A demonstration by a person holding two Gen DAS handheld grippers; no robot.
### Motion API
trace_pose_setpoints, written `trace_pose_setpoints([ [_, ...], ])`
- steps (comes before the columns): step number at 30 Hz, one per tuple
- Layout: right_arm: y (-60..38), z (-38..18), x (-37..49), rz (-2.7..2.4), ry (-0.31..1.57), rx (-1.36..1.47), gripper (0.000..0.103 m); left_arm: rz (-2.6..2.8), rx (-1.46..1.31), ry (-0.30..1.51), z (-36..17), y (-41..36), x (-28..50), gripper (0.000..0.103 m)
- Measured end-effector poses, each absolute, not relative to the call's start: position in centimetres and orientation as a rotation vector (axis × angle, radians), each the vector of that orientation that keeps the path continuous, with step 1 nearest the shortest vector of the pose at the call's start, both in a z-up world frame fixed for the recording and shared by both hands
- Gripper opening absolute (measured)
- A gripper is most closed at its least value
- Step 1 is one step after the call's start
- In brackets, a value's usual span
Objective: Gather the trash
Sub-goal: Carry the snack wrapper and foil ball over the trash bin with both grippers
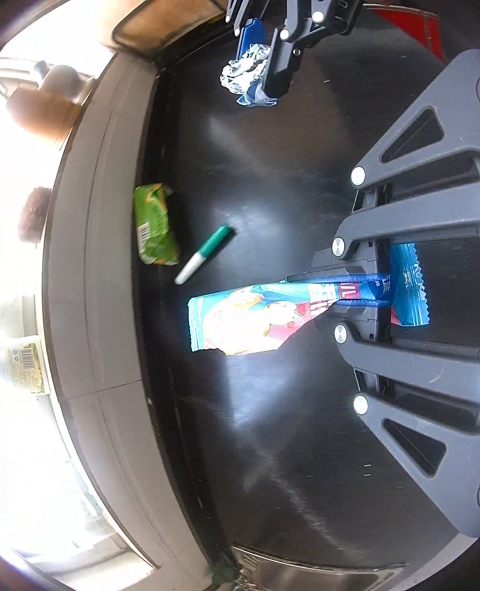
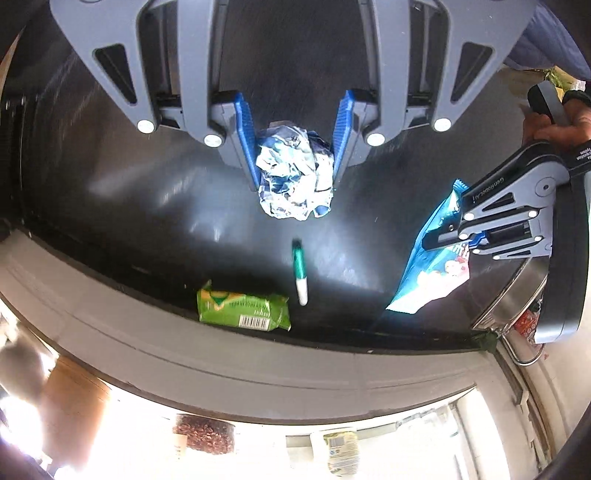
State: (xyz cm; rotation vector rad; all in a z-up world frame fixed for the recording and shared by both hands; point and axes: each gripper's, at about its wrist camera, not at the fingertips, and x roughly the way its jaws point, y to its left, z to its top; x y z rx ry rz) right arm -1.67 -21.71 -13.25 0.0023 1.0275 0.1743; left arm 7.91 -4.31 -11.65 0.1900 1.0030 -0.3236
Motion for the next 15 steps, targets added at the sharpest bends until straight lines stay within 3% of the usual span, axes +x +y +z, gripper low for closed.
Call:
trace_pose_setpoints([
  [8,-18.5,-11.5,-3.5,0.211,0.984,-0.035,0.037,-0.284,0.187,0.955,-11.0,-2.6,3.8,0.006],
  [15,-10.6,-9.4,-2.4,0.379,0.931,-0.111,0.037,-0.112,0.118,0.906,-8.4,5.3,0.4,0.006],
])
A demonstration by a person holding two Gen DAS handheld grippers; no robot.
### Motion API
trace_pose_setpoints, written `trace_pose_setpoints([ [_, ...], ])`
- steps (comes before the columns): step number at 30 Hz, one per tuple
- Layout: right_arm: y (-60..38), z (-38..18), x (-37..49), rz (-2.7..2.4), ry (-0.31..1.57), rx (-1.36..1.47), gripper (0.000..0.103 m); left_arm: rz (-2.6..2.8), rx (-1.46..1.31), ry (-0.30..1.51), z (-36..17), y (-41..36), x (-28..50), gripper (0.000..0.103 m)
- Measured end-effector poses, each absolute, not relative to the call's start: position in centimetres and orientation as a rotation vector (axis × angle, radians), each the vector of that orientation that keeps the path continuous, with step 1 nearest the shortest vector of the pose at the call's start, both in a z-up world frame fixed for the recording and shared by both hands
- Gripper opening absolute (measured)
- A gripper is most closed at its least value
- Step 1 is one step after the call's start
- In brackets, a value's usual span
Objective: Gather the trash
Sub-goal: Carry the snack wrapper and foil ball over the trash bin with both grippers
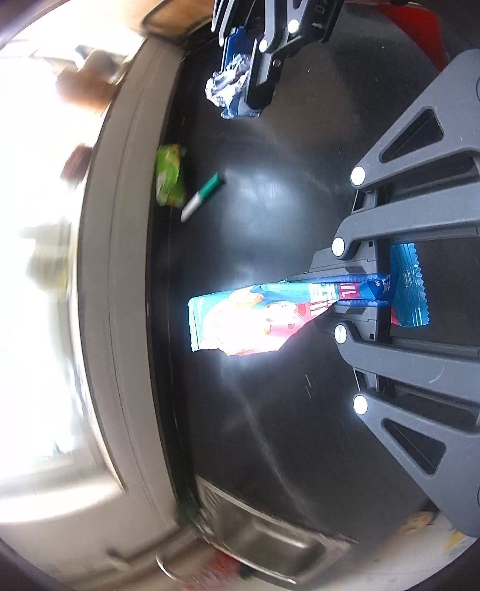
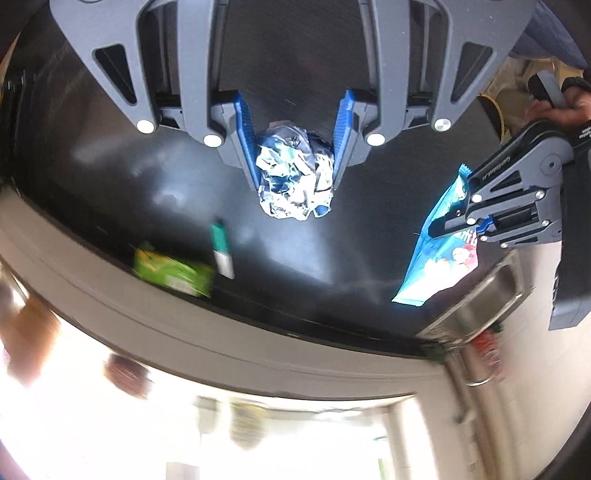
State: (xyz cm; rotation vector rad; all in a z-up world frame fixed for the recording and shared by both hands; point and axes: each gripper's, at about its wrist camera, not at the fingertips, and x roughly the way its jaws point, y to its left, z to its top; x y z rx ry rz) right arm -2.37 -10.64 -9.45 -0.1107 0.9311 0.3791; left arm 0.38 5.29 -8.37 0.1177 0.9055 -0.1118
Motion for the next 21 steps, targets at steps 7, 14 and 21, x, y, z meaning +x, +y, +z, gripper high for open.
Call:
trace_pose_setpoints([
  [7,2.9,-8.7,-2.2,0.68,0.902,-0.227,0.037,0.152,0.04,0.894,-7.4,16.0,-5.9,0.006],
  [14,17.9,-10.2,-6.4,1.027,0.924,-0.364,0.037,0.44,-0.137,0.967,-10.6,26.8,-14.9,0.006],
  [21,30.4,-15.7,-11.5,1.252,1.05,-0.487,0.037,0.593,-0.336,1.023,-16.8,34.4,-22.1,0.006],
])
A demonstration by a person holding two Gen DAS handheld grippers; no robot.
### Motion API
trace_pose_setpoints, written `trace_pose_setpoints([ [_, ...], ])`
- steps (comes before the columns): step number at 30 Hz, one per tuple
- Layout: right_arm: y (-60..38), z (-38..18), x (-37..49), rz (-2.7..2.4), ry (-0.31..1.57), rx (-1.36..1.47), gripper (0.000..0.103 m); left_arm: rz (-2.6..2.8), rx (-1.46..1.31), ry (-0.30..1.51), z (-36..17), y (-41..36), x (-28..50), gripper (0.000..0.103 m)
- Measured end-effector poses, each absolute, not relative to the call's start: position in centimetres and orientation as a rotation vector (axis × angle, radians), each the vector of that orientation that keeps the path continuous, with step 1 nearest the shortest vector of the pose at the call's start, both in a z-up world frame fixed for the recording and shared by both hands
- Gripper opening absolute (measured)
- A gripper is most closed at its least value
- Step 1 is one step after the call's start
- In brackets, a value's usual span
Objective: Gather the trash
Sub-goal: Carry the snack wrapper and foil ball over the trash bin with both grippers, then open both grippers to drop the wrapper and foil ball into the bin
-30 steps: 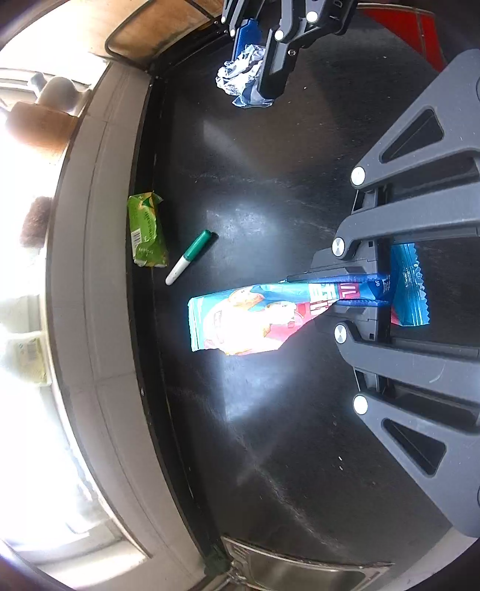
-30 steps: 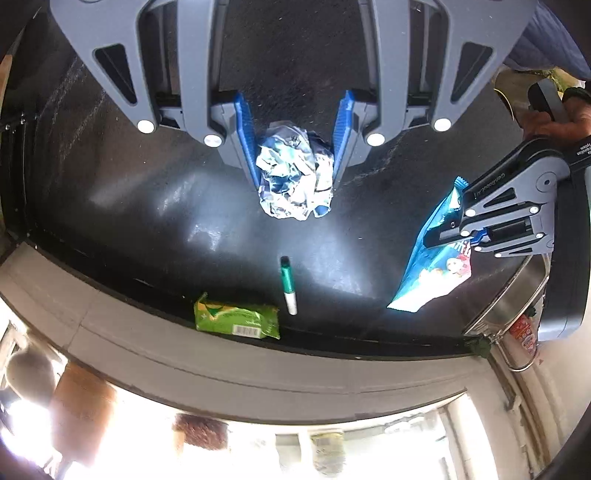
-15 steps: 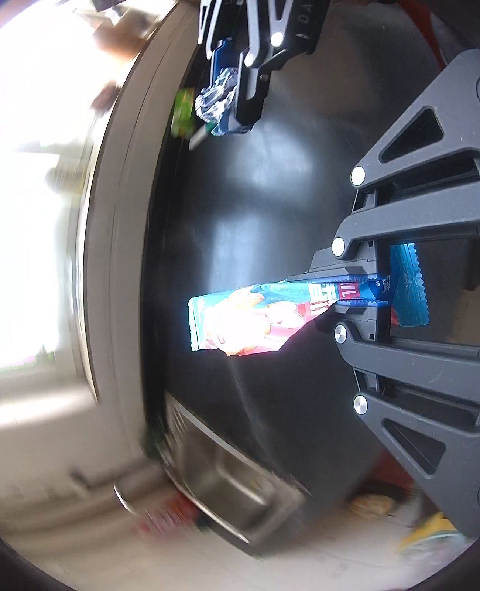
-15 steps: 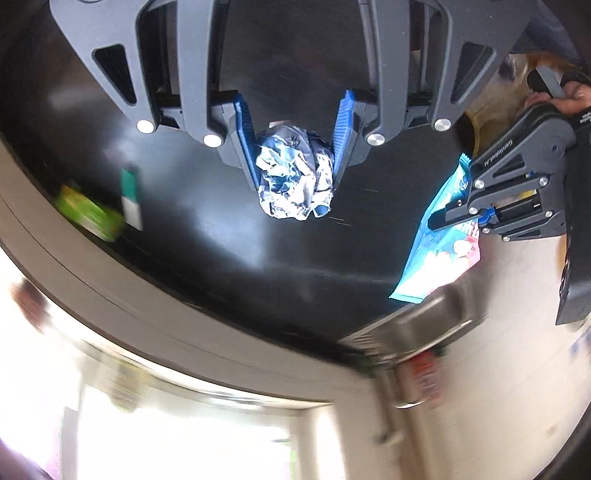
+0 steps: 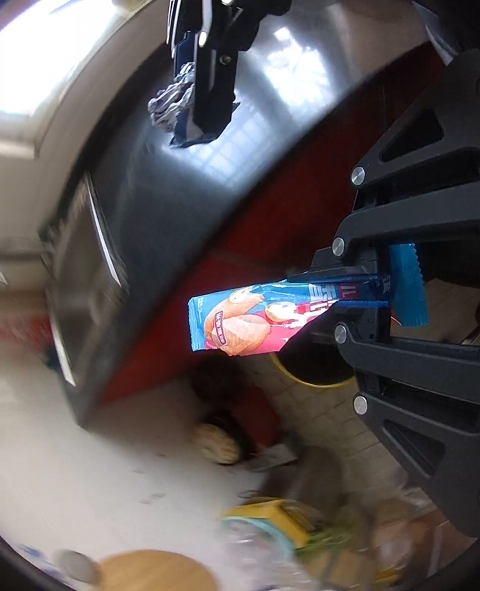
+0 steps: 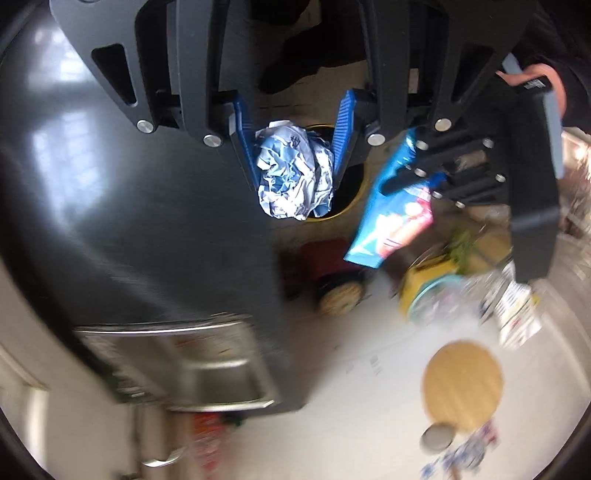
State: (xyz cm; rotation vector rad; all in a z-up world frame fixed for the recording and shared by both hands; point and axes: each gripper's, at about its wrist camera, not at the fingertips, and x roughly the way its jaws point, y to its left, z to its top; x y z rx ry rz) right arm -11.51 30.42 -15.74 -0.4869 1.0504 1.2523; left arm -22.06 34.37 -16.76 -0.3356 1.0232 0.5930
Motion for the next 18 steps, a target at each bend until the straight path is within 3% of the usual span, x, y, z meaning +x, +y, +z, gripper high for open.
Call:
trace_pose_setpoints([
  [15,45.6,-29.4,-13.7,1.257,1.277,-0.707,0.042,0.581,-0.616,1.085,-30.1,43.9,-25.3,0.007],
  [17,46.3,-30.1,-13.7,1.257,1.289,-0.722,0.048,0.577,-0.618,1.1,-30.9,44.3,-25.2,0.014],
  [18,46.4,-30.3,-13.6,1.258,1.296,-0.73,0.057,0.581,-0.619,1.107,-31.2,44.4,-25.1,0.034],
])
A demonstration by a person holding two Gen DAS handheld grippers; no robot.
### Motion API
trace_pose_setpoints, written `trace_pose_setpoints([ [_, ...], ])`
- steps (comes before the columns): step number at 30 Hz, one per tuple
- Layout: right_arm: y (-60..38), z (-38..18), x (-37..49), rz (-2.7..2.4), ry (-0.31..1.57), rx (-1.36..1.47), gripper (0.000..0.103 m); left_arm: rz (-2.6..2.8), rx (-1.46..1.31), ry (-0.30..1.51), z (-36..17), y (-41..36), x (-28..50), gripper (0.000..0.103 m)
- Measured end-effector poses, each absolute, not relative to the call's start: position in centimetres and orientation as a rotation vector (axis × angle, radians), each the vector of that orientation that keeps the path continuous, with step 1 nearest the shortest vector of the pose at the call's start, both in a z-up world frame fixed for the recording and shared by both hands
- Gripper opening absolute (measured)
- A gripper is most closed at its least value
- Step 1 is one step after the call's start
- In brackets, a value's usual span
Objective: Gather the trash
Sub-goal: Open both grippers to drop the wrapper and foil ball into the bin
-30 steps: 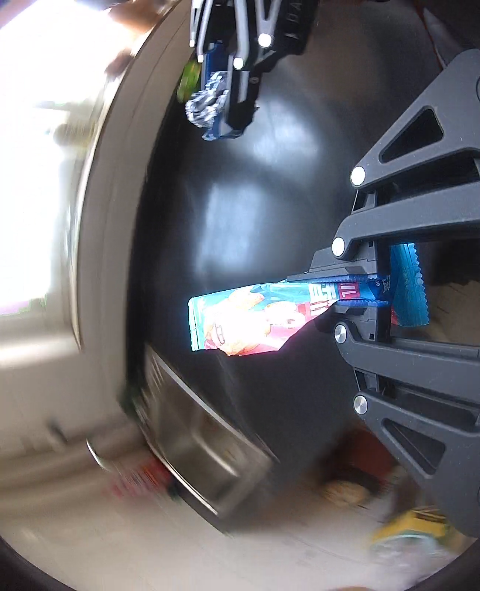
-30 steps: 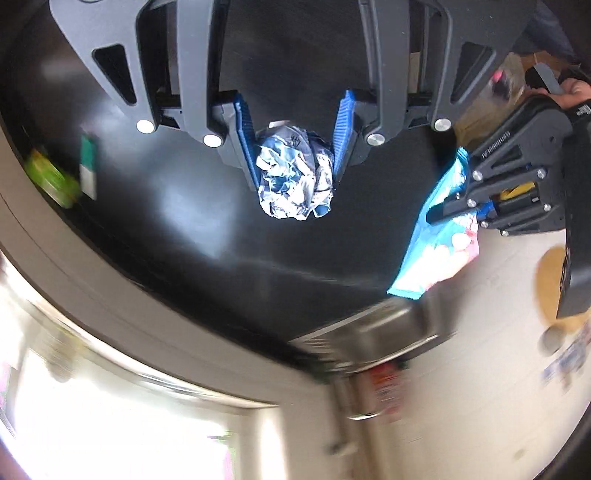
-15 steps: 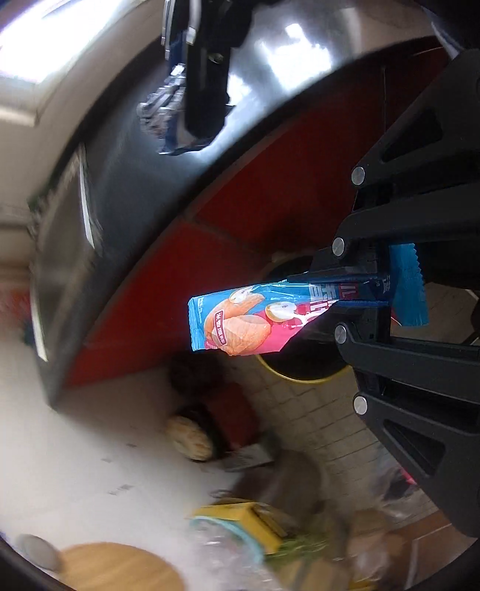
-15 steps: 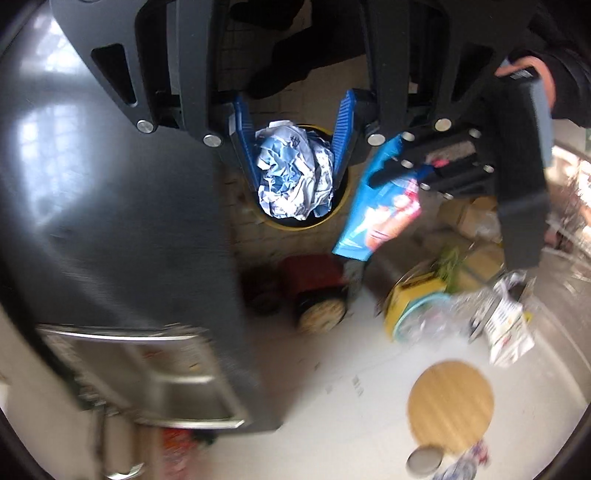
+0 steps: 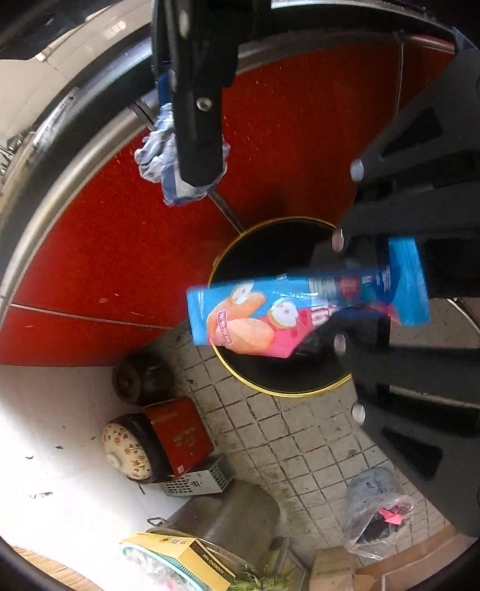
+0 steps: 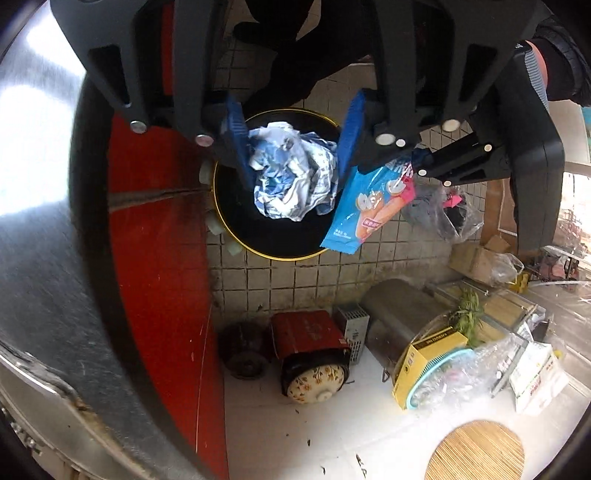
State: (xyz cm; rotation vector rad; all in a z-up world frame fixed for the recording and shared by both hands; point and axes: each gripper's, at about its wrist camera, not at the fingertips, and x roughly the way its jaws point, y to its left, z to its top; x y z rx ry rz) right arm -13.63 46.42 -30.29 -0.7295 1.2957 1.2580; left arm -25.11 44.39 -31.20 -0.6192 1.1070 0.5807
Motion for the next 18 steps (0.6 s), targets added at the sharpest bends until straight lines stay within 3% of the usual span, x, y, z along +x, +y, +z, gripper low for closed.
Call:
trace_pose_setpoints([
  [1,46.7,-30.4,-13.5,1.26,1.296,-0.734,0.06,0.585,-0.62,1.106,-31.3,44.5,-25.2,0.055],
  [3,46.8,-30.2,-13.4,1.268,1.289,-0.741,0.066,0.598,-0.623,1.083,-31.2,44.7,-25.4,0.065],
  [11,45.5,-27.9,-13.0,1.288,1.258,-0.714,0.069,0.618,-0.612,1.088,-30.5,44.6,-25.4,0.074],
  [18,38.3,-18.0,-11.3,1.276,1.11,-0.56,0.082,0.614,-0.404,1.065,-23.7,42.1,-23.5,0.093],
])
